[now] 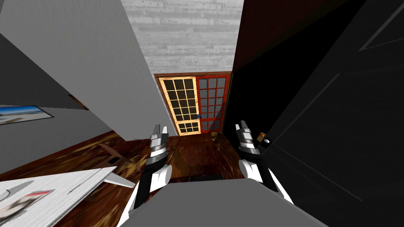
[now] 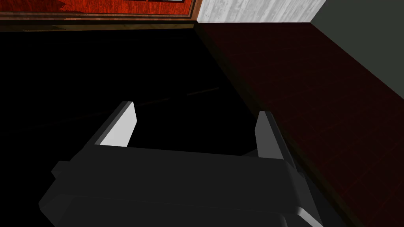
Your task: Pull the door open
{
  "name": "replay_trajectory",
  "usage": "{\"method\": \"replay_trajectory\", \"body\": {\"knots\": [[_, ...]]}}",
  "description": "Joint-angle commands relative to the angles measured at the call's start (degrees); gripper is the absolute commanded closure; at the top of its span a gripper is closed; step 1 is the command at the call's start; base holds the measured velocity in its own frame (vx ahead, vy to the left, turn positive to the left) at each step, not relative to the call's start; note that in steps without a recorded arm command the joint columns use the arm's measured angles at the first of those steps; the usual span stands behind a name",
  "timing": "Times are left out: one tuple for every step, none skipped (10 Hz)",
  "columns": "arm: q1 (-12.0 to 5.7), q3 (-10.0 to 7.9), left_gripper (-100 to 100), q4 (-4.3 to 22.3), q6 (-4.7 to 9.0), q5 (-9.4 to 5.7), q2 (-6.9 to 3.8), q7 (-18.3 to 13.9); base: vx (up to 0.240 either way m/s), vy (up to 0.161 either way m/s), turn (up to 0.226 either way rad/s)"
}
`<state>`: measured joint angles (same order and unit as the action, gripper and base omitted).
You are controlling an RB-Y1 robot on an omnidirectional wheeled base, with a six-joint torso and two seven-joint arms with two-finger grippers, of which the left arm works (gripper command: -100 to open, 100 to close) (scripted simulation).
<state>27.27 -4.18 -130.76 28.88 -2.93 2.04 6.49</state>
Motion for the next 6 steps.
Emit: {"method": "replay_trajectory", "body": {"knots": [[-0.55, -0.09, -100, 2.1, 0.52, 0.38, -0.81, 1.5, 0.028, -0.082, 0.001], [-0.55, -0.09, -100, 2.1, 0.52, 0.38, -0.81, 1.5, 0.162, -0.028, 0.029], [-0.83, -0.13, -100, 3.1, 0.78, 0.58, -1.17, 2.2, 0.19, 0.012, 0.013], [-1.11, -0.18, -100, 4.2, 1.04, 0.77, -1.53, 3.0, 0.192, 0.029, 0.01], [-1.44, -0.23, -100, 5.5, 1.36, 1.01, -1.93, 3.9, 0.179, 0.004, 0.011], [-1.65, -0.26, -100, 6.2, 1.55, 1.15, -2.14, 4.4, 0.143, -0.039, 0.012]]}}
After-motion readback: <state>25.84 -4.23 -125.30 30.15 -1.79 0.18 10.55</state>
